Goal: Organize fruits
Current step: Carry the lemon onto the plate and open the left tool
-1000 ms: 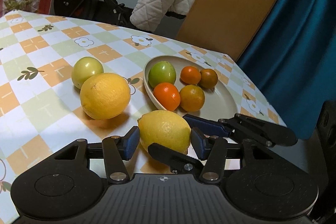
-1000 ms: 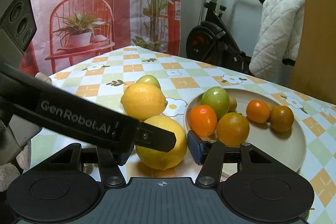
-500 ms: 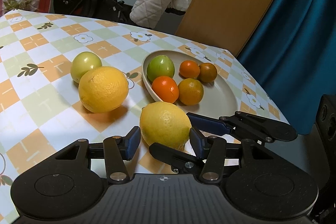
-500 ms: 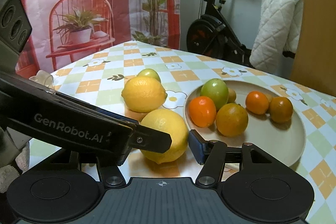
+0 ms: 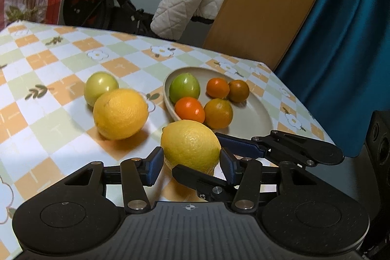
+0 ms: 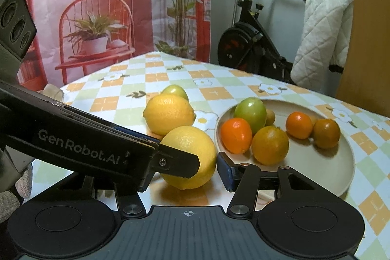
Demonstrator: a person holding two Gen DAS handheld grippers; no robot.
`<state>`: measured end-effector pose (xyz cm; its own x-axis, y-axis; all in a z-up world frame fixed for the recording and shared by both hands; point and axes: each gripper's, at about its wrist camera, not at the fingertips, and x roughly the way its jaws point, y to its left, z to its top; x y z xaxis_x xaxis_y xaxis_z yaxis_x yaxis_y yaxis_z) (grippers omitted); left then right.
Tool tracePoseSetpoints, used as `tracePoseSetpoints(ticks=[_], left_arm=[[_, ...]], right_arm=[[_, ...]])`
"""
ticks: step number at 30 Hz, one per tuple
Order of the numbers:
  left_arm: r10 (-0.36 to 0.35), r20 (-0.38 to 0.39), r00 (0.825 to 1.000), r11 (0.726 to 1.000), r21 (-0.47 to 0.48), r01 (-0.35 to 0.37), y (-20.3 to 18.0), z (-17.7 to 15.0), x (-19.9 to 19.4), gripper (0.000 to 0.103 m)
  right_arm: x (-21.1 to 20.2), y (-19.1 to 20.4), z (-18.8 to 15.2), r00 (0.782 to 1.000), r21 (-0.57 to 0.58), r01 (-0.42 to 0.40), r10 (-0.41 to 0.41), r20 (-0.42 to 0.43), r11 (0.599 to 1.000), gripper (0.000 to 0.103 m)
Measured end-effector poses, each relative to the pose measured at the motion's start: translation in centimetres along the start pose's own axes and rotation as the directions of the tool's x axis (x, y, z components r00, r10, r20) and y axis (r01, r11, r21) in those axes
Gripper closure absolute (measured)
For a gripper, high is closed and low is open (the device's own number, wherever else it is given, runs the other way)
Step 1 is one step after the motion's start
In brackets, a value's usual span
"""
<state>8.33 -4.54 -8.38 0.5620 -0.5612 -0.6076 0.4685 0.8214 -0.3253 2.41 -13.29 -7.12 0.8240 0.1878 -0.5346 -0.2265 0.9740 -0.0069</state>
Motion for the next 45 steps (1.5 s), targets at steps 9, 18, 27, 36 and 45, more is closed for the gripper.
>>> tracePoseSetpoints(ticks=[9, 18, 27, 36, 45], left_arm=[[0.000, 0.039, 0.999, 0.994, 0.113, -0.005, -2.9, 2.0, -0.5, 0.050], [-0.037, 0.014, 0.999, 0.986, 0.163, 0.034, -5.2, 3.2, 1.3, 0.050], [-0.078, -0.029, 0.997, 0.972, 0.219, 0.082, -8.0, 4.3, 5.0, 0.049], [-0.056, -0.070, 0.996, 0.973, 0.221, 0.070, -8.4, 4.5, 8.2, 0.049], [-0.023, -0.049, 0.999, 0.976, 0.214, 0.033, -7.6, 5.7, 9.3, 0.050]], right_arm=[[-2.2, -1.3, 0.8, 0.995, 0.026, 0.041, -0.043, 0.087, 0.999, 0.053], [-3.4, -4.2, 0.6, 0.988, 0.089, 0.093, -0.102, 0.112, 0.992, 0.053], [-4.1, -8.6, -0.7, 0.978, 0.196, 0.153, -0.177, 0.113, 0.969, 0.053], [-2.0, -11.9, -1.9, 0.980, 0.264, 0.159, -0.185, 0.079, 0.951, 0.053], [1.0, -12.2, -1.4, 0.985, 0.243, 0.145, -0.163, 0.054, 0.959, 0.053]])
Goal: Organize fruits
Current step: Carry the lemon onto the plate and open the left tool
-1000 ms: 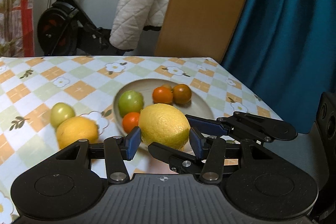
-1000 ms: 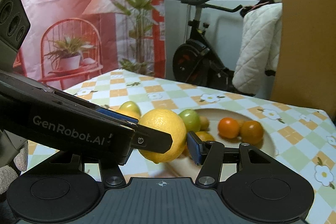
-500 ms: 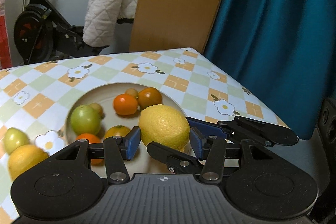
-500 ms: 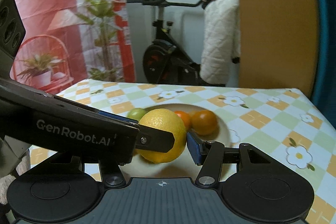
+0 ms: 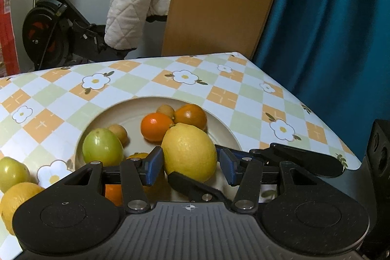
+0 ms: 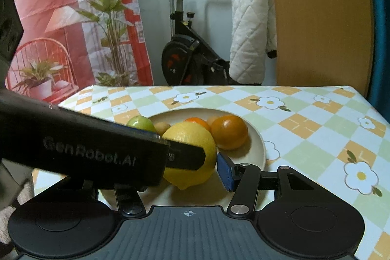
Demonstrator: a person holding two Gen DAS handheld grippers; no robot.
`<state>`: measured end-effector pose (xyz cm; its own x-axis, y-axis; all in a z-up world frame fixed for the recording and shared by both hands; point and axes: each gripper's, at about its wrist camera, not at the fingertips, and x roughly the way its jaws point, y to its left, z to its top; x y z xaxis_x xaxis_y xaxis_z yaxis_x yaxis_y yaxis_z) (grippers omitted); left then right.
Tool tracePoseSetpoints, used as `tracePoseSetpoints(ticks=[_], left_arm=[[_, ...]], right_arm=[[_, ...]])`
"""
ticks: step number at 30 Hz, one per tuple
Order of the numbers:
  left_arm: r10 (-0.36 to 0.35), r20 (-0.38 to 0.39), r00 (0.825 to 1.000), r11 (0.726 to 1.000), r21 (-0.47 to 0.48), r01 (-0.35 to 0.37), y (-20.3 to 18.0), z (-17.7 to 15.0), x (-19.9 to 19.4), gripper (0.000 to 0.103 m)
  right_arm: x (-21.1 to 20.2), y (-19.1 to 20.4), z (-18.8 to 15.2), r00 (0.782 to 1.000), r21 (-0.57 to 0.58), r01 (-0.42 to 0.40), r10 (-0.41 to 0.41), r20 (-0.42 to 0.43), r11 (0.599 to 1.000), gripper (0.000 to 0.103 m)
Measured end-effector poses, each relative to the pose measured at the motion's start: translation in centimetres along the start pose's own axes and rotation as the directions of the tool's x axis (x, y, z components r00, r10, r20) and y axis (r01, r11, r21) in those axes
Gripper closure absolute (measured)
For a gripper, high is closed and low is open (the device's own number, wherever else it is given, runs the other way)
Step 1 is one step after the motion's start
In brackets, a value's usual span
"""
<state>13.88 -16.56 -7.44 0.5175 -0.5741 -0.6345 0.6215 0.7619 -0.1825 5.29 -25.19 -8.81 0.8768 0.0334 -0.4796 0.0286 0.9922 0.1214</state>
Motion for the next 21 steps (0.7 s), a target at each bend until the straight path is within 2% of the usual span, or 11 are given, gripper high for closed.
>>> tracePoseSetpoints(ticks=[12, 21], left_arm=[[0.048, 0.016, 0.999, 0.999, -0.015, -0.048, 0.8, 0.4, 0.4, 0.050], [0.070, 0.035, 0.997, 0.998, -0.001, -0.070, 0.6, 0.5, -0.5, 0.049]], right_arm=[[1.9, 0.4, 0.9, 0.999, -0.015, -0.029, 0.029, -0.019, 0.999, 0.053], [1.3, 0.6, 0.5, 1.000, -0.019, -0.014, 0.014, -0.011, 1.000, 0.049]])
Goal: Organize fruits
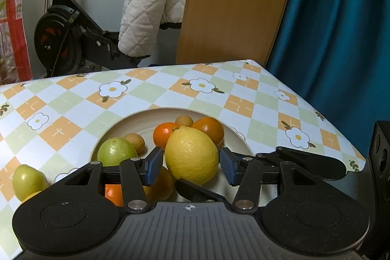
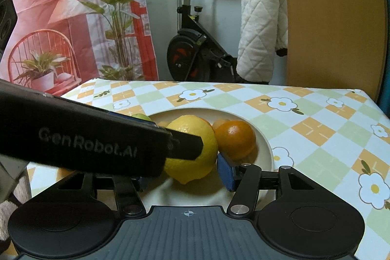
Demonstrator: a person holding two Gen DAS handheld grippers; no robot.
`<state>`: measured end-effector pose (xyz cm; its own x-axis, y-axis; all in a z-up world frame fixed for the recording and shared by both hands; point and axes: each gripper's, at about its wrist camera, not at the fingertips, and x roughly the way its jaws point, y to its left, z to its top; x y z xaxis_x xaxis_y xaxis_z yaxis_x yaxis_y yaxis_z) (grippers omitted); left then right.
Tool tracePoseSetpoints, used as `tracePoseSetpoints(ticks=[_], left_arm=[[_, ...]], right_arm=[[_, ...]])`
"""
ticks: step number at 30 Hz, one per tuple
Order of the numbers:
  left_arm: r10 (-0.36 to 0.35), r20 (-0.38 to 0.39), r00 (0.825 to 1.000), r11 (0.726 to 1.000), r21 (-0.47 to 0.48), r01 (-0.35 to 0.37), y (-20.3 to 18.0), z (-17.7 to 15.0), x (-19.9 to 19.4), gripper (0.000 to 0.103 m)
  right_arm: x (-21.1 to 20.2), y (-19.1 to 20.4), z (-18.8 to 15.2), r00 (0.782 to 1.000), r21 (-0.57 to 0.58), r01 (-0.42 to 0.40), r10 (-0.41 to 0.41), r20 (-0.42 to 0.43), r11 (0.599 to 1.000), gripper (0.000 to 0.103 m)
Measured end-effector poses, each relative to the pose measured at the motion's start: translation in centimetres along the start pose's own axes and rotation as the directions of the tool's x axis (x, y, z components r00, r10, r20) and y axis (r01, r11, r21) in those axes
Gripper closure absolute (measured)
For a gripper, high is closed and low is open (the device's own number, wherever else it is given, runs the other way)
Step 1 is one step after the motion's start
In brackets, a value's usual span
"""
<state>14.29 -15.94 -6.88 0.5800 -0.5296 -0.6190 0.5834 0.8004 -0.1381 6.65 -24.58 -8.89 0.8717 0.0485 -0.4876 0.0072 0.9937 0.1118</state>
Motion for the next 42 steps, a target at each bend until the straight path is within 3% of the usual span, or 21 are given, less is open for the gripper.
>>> tracePoseSetpoints(ticks=[7, 18, 27, 39, 42], left_arm=[[0.017, 0.031, 0.999, 1.000, 0.018, -0.017, 0.1, -0.3, -2.4, 0.049], [0.095, 0.052, 0.994, 0.995, -0.049, -0.092, 4.2, -2.4, -7.4, 0.048], [0.172, 0.044, 0.984, 0.973, -0.166, -0.163, 9.8, -4.4, -10.5, 0.049], [0.146, 0.064, 0.987, 0.966, -0.227, -0.128, 11.6, -4.3, -10.7, 0.049], [0.143, 0.063, 0.988, 0.962, -0.242, -0.123, 12.0, -4.3, -10.3, 0.049]], right_arm=[[-2.4, -0.5, -0.9, 0.998, 0.063, 0.010, -0.014, 0.062, 0.998, 0.047], [-4.2, 2.1, -1.1, 0.993, 0.003, -0.019, 0.018, 0.117, 1.000, 0.047], [-4.2, 5.2, -1.3, 0.992, -0.032, -0.079, 0.082, 0.099, 0.996, 0.048], [-1.6, 12.3, -0.7, 0.981, -0.194, -0.183, 0.192, 0.026, 0.964, 0.047], [-0.8, 13.6, -0.6, 0.980, -0.233, -0.191, 0.200, 0.016, 0.954, 0.041]])
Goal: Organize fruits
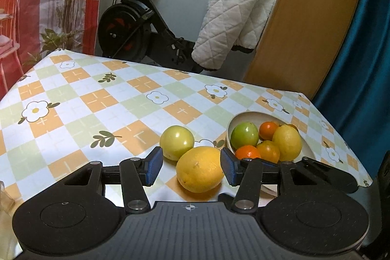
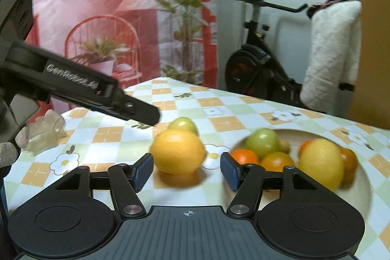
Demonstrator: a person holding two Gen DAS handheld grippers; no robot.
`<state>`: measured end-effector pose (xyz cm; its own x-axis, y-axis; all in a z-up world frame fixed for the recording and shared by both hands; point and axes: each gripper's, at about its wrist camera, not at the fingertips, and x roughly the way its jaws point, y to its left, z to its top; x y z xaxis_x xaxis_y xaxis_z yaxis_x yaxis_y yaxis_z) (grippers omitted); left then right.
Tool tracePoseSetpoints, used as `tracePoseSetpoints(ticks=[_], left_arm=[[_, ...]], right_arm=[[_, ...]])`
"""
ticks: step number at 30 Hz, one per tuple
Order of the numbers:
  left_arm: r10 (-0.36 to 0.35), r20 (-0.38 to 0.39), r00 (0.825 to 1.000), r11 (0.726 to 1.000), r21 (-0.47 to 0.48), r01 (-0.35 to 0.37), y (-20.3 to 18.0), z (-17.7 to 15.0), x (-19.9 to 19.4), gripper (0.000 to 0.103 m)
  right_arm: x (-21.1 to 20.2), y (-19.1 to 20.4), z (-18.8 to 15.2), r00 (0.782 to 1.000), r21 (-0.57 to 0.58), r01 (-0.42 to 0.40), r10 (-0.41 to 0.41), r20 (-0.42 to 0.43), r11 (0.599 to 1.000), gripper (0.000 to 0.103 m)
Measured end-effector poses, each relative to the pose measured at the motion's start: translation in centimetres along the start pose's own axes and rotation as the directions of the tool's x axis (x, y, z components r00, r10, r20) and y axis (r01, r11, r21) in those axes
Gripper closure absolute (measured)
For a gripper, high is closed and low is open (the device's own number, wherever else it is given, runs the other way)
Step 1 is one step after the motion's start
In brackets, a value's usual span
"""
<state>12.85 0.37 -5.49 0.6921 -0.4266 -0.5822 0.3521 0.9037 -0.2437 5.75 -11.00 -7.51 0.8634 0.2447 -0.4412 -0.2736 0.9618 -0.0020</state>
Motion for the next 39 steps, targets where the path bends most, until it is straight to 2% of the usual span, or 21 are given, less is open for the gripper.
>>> tracePoseSetpoints(ticks=[4, 11, 18, 27, 31, 39], left_arm=[[-0.006, -0.004, 1.000, 1.000, -0.001, 0.006, 0.2, 0.0, 0.3, 0.048], [-0.022, -0.026, 0.999, 1.000, 0.012, 0.023, -0.1, -0.1, 1.2, 0.048], [-0.029, -0.060, 0.998, 1.000, 0.000, 0.029, 0.2, 0.1, 3.0, 0.048], [-0.099, -0.096, 0.990, 0.993, -0.078, 0.092, 0.7, 0.2, 4.8, 0.043], [-0.096, -0.119, 0.988, 0.995, -0.049, 0.091, 0.1, -0.1, 5.3, 0.043], [-0.110, -0.098, 0.989, 0.993, -0.050, 0.106, -0.2, -0.8, 4.1, 0.046]], right_arm=[[1.4, 0.7, 0.3, 1.000, -0.033, 0.004, -0.005, -0.019, 0.999, 0.032], [3.3, 1.1, 1.0, 1.000, -0.054, 0.004, -0.005, -0.029, 0.999, 0.026], [3.9, 0.6, 1.1, 0.999, -0.027, -0.006, 0.005, -0.046, 1.000, 0.025], [4.3, 0.1, 1.0, 0.996, -0.004, -0.019, 0.019, -0.083, 1.000, 0.026], [4.7, -0.1, 1.1, 0.994, 0.010, -0.022, 0.023, -0.102, 1.000, 0.026], [5.1, -0.5, 1.1, 0.993, 0.034, -0.022, 0.026, -0.117, 0.999, 0.033]])
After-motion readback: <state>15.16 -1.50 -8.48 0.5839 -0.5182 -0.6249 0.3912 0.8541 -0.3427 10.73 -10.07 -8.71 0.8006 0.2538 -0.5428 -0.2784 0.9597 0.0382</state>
